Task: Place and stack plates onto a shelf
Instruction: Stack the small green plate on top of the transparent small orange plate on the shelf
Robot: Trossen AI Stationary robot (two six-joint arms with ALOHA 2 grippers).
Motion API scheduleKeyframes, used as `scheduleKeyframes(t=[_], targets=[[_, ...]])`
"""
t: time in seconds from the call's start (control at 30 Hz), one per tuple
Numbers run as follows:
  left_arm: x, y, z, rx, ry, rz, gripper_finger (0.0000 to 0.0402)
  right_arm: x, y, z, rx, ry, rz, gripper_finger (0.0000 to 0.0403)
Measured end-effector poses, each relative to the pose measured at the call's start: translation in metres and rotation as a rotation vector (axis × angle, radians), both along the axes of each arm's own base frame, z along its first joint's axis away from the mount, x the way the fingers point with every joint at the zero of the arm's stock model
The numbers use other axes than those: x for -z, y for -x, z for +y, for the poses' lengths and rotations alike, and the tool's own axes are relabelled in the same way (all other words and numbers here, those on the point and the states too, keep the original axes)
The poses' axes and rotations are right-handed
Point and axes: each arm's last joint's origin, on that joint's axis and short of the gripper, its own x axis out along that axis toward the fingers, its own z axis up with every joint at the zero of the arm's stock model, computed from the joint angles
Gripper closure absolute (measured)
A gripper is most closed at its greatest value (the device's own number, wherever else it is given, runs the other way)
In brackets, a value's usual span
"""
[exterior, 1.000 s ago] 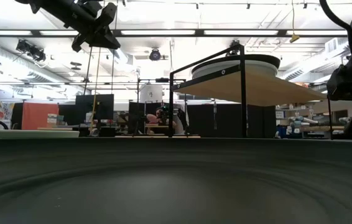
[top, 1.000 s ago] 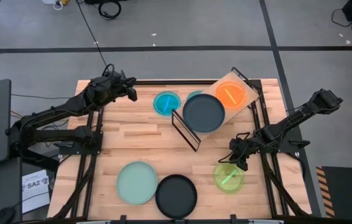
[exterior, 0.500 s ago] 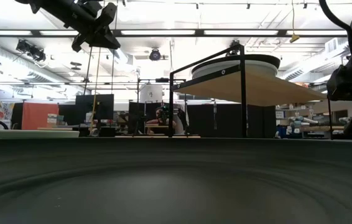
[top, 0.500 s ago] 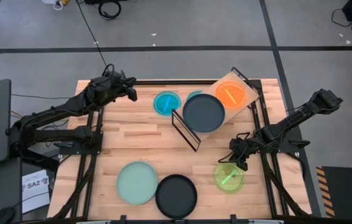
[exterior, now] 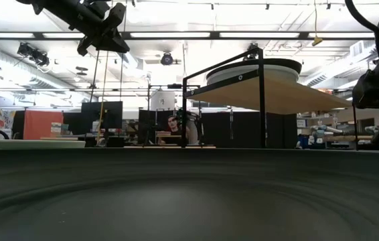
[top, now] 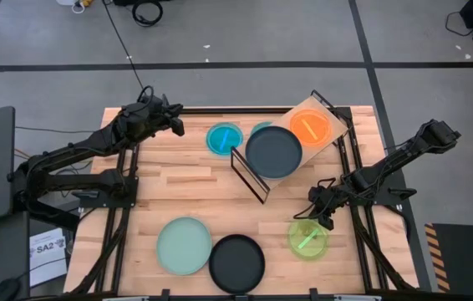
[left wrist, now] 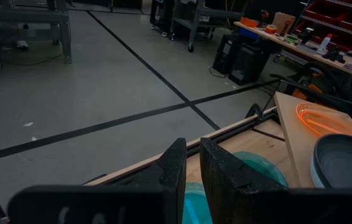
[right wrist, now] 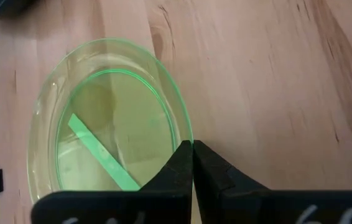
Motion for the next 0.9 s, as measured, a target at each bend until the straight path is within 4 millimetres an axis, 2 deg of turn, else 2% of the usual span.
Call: scheduleKeyframes(t=[0.17, 0.43, 0.7, 0.9], targets=[[0.0, 0.0, 0.0, 0.0, 0.0, 0.0, 0.0349, -0.004, -0.003, 0.001, 0.0, -0.01, -0.02, 0.0394], [0.0, 0.0, 0.0, 0.0, 0.0, 0.0, 0.0349, -0.025, -0.014, 0.008, -0.022, -0.054, -0.064, 0.0394], [0.0, 0.0, 0.0, 0.0, 0.0, 0.0, 0.0349, -0.057, -0.026, 0.013, -0.031, -0.075, -0.066, 0.0394], [0.0, 0.0, 0.0, 0.0, 0.0, 0.0, 0.0349, -0.093, -0.028, 0.014, -0.028, -0.041, 0.015, 0.0394]])
